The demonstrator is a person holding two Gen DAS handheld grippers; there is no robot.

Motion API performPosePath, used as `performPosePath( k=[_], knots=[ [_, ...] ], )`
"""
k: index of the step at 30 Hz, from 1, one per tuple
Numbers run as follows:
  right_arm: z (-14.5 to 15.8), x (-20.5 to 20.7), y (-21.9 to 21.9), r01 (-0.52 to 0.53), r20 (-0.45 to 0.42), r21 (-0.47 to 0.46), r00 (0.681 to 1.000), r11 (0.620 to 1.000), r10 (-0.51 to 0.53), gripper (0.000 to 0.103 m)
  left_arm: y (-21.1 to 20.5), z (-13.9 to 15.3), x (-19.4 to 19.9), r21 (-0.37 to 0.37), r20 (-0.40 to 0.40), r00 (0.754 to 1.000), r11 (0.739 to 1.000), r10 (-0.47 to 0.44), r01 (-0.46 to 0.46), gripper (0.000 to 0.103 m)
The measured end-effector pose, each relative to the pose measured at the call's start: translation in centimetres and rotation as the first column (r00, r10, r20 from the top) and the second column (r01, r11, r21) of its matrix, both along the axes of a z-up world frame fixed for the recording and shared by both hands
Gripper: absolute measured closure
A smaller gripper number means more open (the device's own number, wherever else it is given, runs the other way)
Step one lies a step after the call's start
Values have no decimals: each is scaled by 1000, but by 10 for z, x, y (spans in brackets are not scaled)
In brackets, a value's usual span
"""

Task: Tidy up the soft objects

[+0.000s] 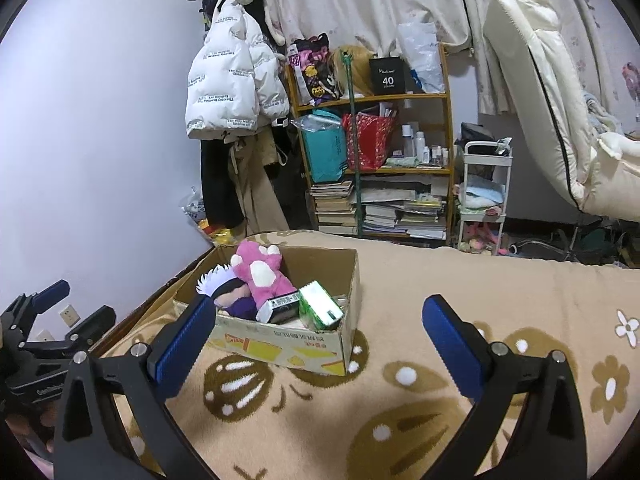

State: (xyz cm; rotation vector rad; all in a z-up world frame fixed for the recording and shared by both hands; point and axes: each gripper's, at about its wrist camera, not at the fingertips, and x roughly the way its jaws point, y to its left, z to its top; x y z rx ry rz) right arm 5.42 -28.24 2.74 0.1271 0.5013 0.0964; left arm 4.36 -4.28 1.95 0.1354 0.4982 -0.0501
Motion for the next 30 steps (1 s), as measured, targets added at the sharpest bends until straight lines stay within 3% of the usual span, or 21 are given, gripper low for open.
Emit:
performPosePath(
  k=[7, 14, 30],
  knots=[
    [0, -21, -3, 39, 39, -14, 998, 999, -39, 0, -1, -4, -20, -9, 8, 998, 998, -57, 57, 3],
    [0, -27, -5, 51, 51, -19, 997, 999, -50, 0, 0, -10, -27, -31, 46, 998, 998, -53, 55, 3],
    [-10, -18, -5, 67, 45, -49, 997, 997, -65, 0, 1, -24, -13, -51, 4, 999, 997, -50, 50, 3]
  ],
)
